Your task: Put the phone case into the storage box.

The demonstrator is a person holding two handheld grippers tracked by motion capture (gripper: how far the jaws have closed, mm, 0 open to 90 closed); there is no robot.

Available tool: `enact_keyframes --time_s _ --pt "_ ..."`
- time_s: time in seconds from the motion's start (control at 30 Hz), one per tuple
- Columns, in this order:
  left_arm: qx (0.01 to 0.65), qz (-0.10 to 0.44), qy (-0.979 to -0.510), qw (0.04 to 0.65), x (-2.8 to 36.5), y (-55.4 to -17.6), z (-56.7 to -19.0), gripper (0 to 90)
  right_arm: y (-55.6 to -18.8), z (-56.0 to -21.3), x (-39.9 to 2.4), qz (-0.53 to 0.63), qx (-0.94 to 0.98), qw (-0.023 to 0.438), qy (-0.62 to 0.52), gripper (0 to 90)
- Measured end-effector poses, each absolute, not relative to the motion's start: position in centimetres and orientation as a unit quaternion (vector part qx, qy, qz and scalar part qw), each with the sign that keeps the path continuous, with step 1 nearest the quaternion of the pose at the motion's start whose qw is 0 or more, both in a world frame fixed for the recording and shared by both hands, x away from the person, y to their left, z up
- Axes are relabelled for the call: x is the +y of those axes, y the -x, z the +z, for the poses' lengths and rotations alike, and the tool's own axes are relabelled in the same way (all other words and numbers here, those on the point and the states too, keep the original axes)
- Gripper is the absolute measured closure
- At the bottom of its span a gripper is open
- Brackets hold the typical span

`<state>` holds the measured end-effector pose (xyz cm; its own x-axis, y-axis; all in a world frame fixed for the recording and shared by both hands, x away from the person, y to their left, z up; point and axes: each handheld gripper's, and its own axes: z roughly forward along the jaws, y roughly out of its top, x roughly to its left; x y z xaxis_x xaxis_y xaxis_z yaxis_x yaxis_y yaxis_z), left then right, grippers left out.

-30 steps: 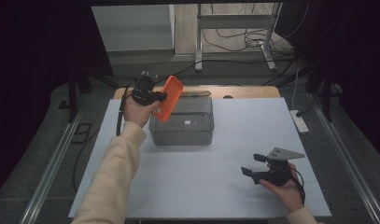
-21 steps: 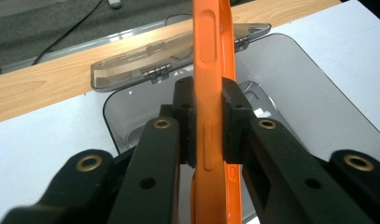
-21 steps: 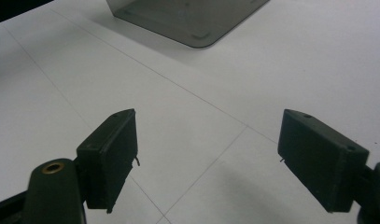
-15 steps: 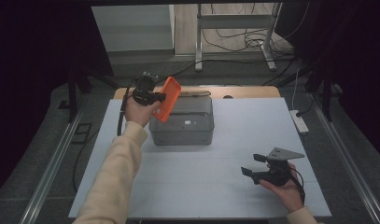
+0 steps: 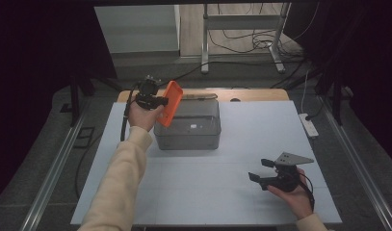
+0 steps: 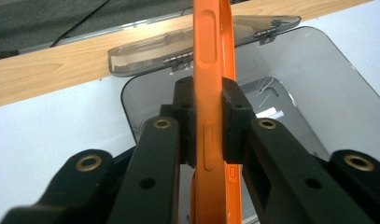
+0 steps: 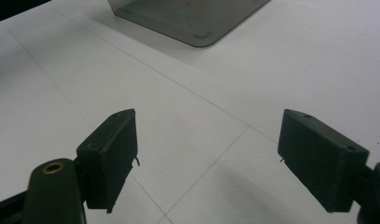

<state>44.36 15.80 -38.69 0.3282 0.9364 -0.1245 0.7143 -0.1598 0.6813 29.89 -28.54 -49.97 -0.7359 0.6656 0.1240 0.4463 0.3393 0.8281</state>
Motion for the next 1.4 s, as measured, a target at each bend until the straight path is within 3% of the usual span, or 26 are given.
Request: enact_keyframes --time_s 1.4 --pt "0.593 0.168 -0.732 0.29 16.1 -44.7 -40.7 79.2 -29.9 -50.0 -28.5 0.462 0.81 0.118 -0.342 20.2"
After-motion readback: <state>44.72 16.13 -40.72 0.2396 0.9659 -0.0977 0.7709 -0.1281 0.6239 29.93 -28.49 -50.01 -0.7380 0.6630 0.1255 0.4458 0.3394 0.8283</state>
